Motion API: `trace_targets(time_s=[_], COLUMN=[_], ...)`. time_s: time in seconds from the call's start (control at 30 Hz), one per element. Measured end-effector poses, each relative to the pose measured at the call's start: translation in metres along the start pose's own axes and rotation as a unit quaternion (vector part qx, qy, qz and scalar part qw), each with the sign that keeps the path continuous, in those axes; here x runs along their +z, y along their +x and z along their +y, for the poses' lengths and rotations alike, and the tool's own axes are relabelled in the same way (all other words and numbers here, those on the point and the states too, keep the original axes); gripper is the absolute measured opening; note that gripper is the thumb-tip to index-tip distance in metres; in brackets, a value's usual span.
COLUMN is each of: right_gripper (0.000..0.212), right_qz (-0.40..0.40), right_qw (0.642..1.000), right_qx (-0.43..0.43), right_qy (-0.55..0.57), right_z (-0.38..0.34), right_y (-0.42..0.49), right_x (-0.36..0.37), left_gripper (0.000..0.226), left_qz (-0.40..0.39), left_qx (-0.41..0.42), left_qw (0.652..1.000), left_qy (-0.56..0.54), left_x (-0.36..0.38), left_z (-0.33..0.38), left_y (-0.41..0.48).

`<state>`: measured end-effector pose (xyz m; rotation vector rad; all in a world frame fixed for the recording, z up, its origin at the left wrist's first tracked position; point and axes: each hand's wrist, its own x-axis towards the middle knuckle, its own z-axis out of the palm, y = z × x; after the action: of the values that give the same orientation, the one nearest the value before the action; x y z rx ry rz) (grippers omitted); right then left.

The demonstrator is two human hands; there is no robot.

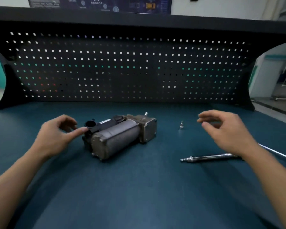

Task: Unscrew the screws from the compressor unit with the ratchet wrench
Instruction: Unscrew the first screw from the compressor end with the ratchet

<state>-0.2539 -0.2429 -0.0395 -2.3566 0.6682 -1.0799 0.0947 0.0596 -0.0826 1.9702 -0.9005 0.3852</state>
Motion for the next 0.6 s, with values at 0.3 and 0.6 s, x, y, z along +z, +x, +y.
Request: trace_targets(time_s=[0.3,0.6], right_gripper=[0.044,0.036], right_qz=[-0.159,-0.203], right_qw=[0.916,0.940], right_qx=[0.266,0.212], right_qy=[-0.256,-0.173], right_z=[0.034,0.014], right_y=[-0.009,-0.020], right_x=[-0.031,-0.015], left_gripper=[0.012,0.040], left_qz=[0.076,-0.053], left_qx=[0.107,0.098], left_qw=[0.991,0.985], left_qy=[0.010,0.134], left_x=[0.018,0.037], left_z=[0.048,0.053], left_y=[-0.007,-0.026])
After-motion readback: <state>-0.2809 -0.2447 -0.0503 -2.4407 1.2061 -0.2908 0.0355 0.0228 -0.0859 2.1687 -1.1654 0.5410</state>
